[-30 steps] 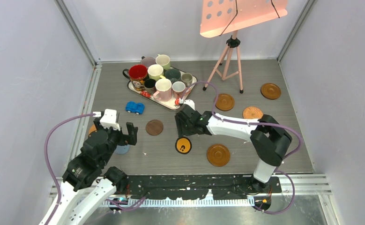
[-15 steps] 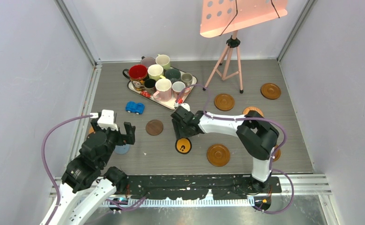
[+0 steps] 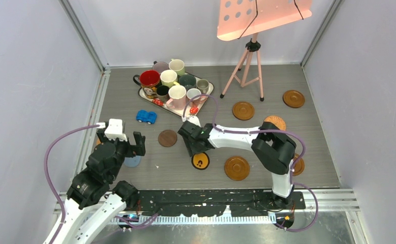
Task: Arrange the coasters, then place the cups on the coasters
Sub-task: Move the coaster to the center of the board.
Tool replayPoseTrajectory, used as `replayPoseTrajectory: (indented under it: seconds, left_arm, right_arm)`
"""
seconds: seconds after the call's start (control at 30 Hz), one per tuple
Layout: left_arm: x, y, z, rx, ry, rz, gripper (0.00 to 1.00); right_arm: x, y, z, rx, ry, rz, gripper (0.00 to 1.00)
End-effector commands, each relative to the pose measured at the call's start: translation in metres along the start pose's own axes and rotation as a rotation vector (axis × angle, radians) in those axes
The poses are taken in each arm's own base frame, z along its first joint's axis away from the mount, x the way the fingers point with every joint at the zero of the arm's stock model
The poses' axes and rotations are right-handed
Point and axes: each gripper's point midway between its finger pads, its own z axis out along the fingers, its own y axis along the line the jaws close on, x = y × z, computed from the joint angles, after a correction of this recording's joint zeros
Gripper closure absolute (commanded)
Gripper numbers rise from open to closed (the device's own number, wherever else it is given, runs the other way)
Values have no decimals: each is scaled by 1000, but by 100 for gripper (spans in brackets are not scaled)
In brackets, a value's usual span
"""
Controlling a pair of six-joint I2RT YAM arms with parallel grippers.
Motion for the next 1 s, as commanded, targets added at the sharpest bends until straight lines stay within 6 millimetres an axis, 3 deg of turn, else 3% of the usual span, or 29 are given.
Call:
replayPoseTrajectory:
  seconds: [0.0,0.1,0.23,0.43,0.63,0.8,0.97]
  left_arm:
    - [-10,3,-1,-17,-34,-11,1]
    - [-10,3,-1,-19,-34,-11,1]
    - [-9,3,0,-20,-28,-8,1]
    - [-8,1,2,-17,-19,-5,1]
    - [-8,2,1,-17,-22,-7,1]
    - [-8,0,1,-8,-23,-8,1]
    - [-8,-1,0,1,-22,-8,1]
  right_arm:
    - [42,-26,-15,99,94,-85,44]
    - [62,-34,-19,107,122,-82,45]
    - [74,-35,-26,77,124,-45,45]
    - [79,-29,-29,28,121,-10,46]
    - [65,-27,-33,43,89,-6,46]
    - [37,-22,-48,44,14,-1,44]
    - [4,-48,-66,190,-94,10,41]
